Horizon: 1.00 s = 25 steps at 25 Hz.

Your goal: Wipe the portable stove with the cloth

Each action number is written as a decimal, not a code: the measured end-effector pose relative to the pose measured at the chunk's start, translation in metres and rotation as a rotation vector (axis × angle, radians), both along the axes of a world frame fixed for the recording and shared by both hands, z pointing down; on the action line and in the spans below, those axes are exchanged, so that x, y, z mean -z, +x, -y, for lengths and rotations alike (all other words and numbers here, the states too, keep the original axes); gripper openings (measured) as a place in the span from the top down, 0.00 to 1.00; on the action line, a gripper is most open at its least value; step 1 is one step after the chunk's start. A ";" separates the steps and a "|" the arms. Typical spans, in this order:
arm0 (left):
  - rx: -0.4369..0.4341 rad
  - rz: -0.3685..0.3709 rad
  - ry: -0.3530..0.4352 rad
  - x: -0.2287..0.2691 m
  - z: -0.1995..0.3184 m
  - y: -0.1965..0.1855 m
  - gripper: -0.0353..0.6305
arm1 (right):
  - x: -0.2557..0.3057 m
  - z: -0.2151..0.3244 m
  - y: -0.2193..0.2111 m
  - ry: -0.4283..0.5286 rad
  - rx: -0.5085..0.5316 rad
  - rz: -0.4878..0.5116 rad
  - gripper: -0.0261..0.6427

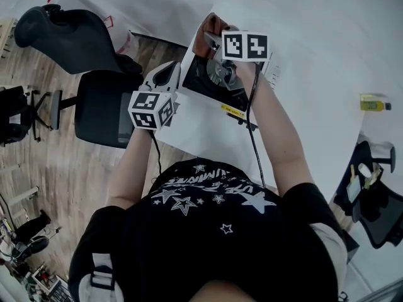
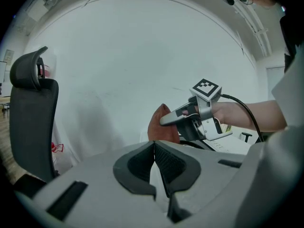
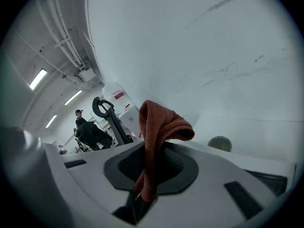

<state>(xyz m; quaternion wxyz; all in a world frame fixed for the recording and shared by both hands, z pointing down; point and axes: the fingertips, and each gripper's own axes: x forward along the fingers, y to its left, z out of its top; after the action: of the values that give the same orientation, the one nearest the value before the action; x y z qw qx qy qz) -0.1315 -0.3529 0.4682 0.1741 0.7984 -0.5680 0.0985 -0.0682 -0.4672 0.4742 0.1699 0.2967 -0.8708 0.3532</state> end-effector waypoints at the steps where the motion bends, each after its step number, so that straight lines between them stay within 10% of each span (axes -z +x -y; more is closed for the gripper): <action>1: 0.002 0.001 -0.002 0.000 0.001 0.000 0.94 | -0.003 0.004 -0.003 -0.008 0.000 -0.005 0.88; 25: -0.008 -0.003 -0.041 -0.011 0.000 0.009 0.93 | -0.036 0.021 0.011 -0.097 -0.036 -0.133 0.88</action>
<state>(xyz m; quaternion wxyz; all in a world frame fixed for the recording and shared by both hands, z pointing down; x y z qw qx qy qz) -0.1222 -0.3527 0.4792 0.1908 0.7972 -0.5622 0.1099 -0.0572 -0.4882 0.5099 0.2351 0.3266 -0.8340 0.3774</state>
